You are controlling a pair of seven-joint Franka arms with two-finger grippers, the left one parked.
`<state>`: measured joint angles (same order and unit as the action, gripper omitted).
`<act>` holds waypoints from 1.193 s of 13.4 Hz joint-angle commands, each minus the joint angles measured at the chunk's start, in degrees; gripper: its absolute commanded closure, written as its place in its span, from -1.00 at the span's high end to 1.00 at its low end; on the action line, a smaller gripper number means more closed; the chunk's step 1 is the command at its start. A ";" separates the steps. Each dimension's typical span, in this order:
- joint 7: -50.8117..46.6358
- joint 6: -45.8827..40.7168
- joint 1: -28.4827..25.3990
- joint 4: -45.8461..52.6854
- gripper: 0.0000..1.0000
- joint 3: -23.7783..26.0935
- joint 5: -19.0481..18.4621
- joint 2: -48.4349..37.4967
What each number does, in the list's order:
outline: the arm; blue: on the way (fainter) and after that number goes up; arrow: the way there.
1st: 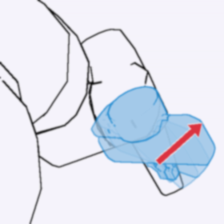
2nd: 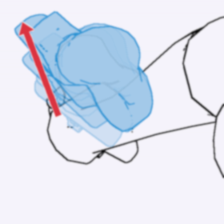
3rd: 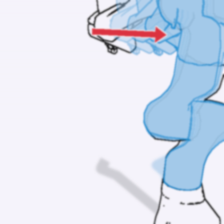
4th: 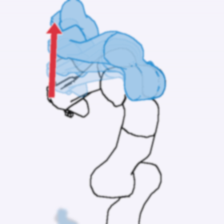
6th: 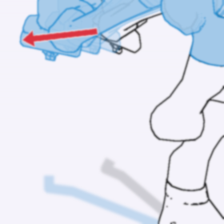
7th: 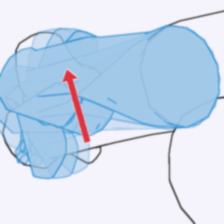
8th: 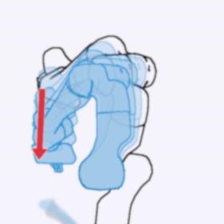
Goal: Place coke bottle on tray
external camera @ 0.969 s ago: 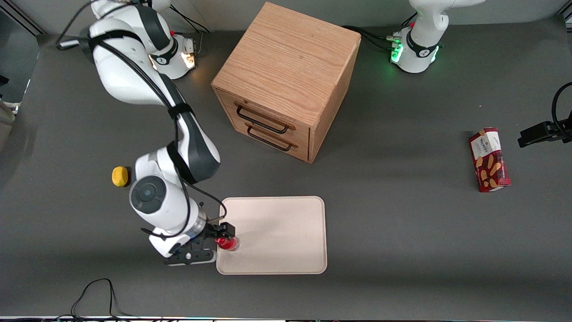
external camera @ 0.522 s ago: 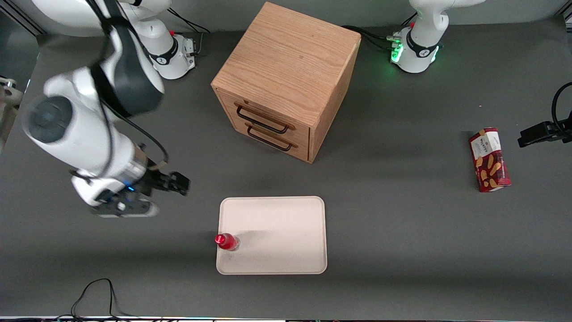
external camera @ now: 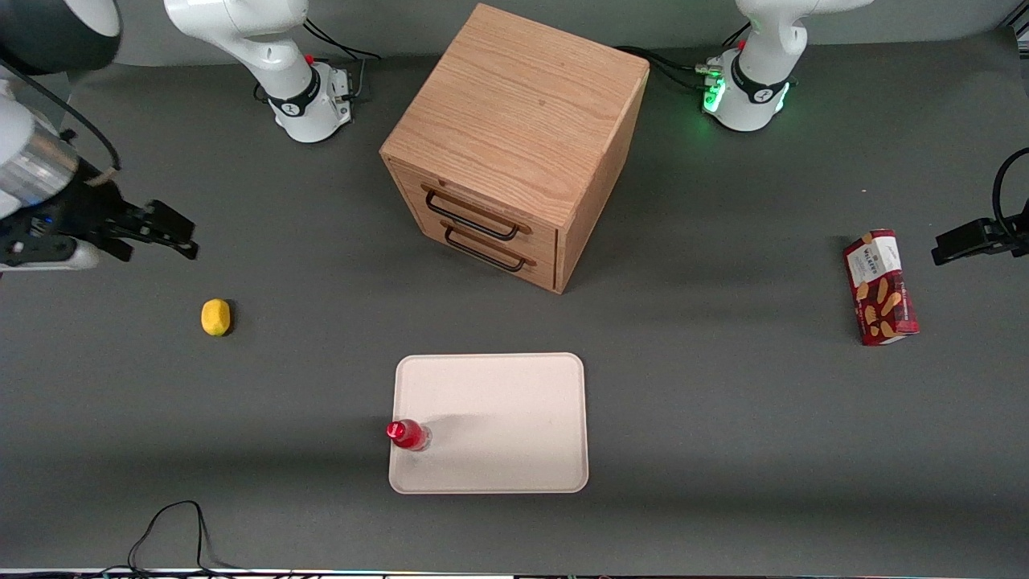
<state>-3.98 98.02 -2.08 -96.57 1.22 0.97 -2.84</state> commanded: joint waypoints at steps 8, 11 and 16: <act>7.94 -2.47 1.29 4.72 1.00 -3.41 -0.44 1.52; 7.94 -5.02 0.50 7.17 1.00 -5.35 -0.53 3.10; 7.06 -6.26 0.50 7.01 1.00 -4.64 -0.62 3.11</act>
<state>3.03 93.33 -1.00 -91.35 -3.32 0.95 -0.33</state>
